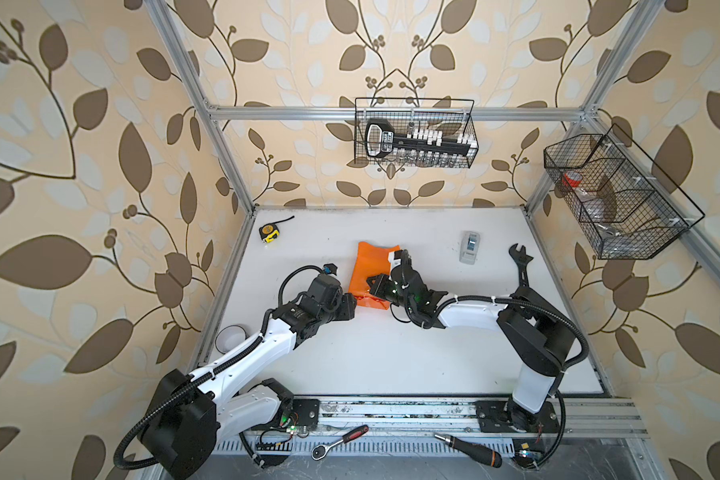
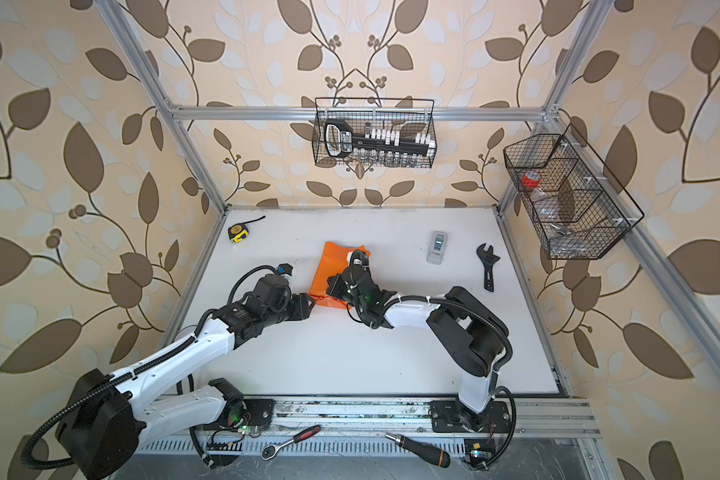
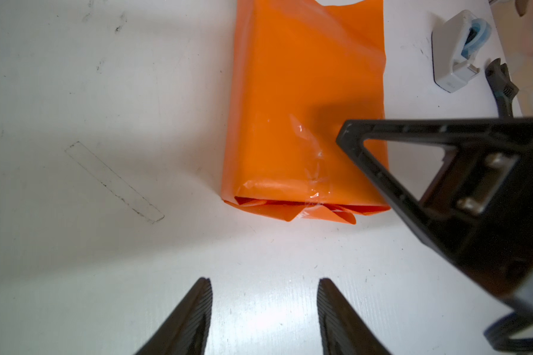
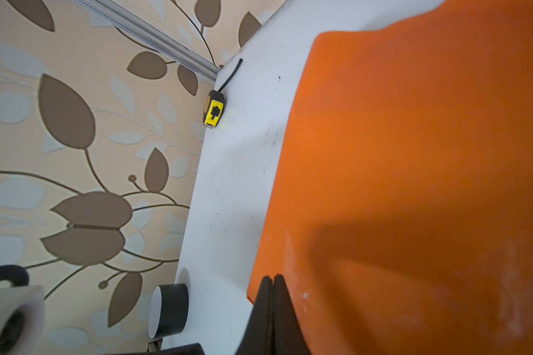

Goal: Wrap a gift box in wrapping paper
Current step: Stick the wrapping paper to the gift box.

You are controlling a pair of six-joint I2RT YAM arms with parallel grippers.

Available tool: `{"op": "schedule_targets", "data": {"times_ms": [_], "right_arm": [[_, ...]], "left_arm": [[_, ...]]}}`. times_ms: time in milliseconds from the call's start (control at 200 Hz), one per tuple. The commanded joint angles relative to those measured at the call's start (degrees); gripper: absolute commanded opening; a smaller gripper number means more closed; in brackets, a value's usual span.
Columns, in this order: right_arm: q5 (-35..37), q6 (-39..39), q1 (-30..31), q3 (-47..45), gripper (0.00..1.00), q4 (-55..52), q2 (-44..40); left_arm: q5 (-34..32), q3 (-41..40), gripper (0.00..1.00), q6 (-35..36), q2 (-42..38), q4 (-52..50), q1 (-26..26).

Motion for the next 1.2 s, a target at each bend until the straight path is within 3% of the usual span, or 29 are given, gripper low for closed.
{"op": "schedule_targets", "data": {"times_ms": [0,175,425,770,1195], "right_arm": [[-1.9,-3.6,-0.6,2.8,0.00,-4.4,-2.7],[-4.4,-7.4,-0.7,3.3,0.00,-8.2,-3.6],[-8.3,-7.1,-0.7,3.4,0.00,-7.4,1.0],[-6.9,-6.5,-0.9,2.9,0.00,-7.3,6.2],[-8.7,-9.9,-1.3,8.3,0.00,-11.2,2.8]], "left_arm": [[1.2,3.6,0.57,2.1,1.1,-0.7,0.8],[1.4,6.8,0.57,3.1,4.7,-1.8,1.7],[5.8,8.4,0.57,2.6,5.1,-2.4,8.1],[6.2,8.2,0.57,3.5,3.0,-4.2,9.7],[7.2,11.7,0.62,4.5,3.7,-5.4,11.4]]}}
